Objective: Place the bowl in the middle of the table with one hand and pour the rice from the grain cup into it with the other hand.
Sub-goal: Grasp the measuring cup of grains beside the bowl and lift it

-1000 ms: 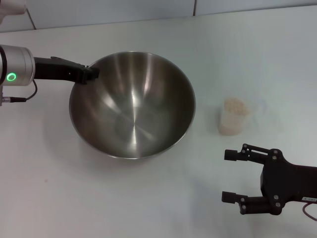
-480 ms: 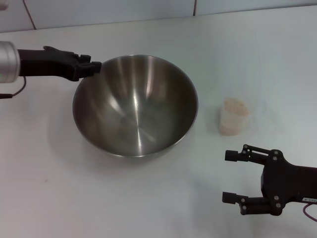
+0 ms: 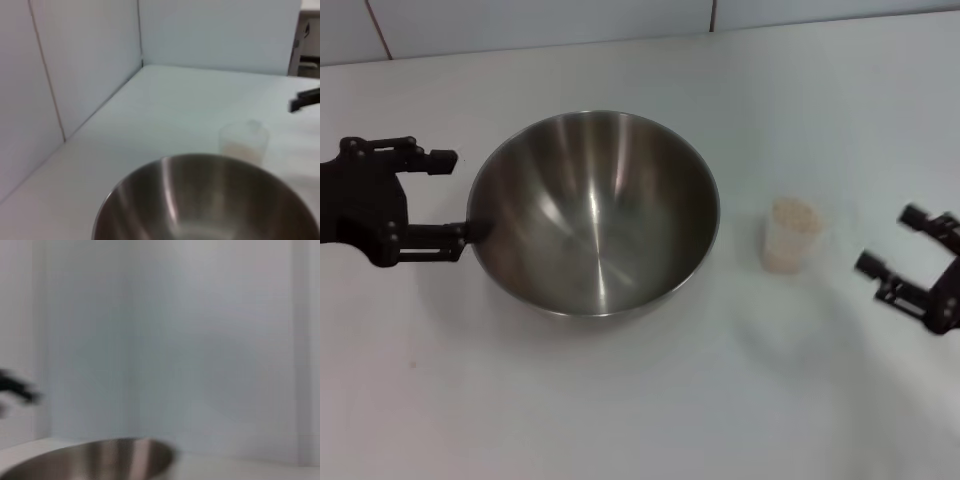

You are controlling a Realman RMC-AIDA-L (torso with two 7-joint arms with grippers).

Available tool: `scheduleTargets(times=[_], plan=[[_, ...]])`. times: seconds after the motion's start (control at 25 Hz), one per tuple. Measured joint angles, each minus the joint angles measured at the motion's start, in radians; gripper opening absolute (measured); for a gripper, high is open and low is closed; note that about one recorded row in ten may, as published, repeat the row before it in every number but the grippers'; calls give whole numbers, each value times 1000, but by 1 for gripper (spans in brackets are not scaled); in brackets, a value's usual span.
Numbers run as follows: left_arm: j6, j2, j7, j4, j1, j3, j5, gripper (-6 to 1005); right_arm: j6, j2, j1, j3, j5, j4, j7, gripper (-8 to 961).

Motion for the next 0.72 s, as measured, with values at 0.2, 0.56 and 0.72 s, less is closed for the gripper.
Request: scheduleTargets(times=[0.2, 0.56, 0.72], plan=[[1, 2, 65, -2, 71, -13, -89, 793, 130, 3, -17, 216, 1, 137, -163, 834], [-6, 3, 68, -46, 48, -8, -85, 859, 342, 3, 42, 207, -11, 218, -215, 833], [-6, 3, 68, -56, 39, -7, -77, 862, 390, 3, 72, 195, -12, 235, -218, 834]])
